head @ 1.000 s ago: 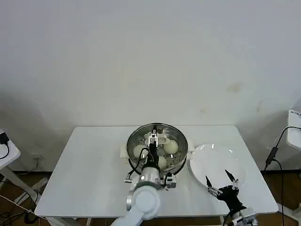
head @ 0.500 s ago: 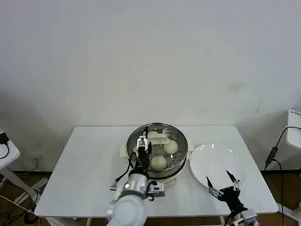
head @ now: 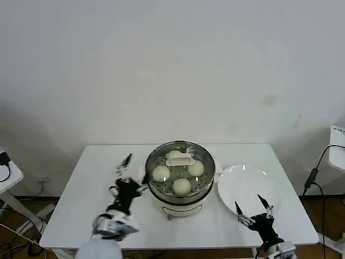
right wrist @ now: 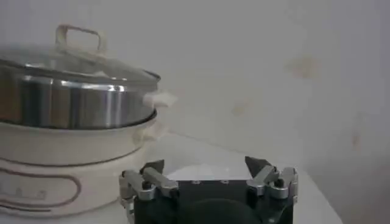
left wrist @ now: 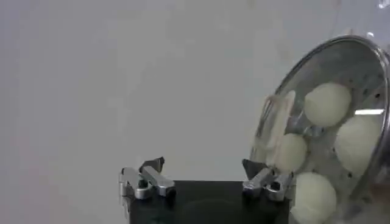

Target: Take steamed baozi put them in steamer then cover it.

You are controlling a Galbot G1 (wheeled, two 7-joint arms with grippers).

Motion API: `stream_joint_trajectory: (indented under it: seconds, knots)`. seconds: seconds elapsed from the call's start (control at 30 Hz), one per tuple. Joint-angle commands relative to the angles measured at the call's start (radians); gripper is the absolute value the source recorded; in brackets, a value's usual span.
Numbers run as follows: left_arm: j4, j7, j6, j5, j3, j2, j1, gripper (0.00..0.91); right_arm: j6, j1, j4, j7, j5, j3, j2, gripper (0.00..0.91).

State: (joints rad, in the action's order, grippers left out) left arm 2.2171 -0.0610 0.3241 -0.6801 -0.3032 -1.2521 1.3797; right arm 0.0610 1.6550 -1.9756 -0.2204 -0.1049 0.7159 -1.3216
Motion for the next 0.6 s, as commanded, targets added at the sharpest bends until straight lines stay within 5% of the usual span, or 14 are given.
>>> stream_joint_trajectory:
  seconds: [0.03,0.27,0.6]
  knots:
    - [-0.082,0.285,-0.289,0.915,-0.465,-0.032,0.305,0.907,0.022,0.086,-0.031,0.027,-0.124,-0.007,0.111,0.907]
    - [-0.013,0.297,-0.243,0.932,-0.41,-0.087,0.479,0.907,0.006,0.135,-0.042,0.066,-0.175,-0.032,0.165,0.907]
    - [-0.04,0.3,-0.244,0.879,-0.377,-0.116,0.511,0.907,0.008,0.147,-0.026,0.084,-0.276,-0.077,0.248,0.907]
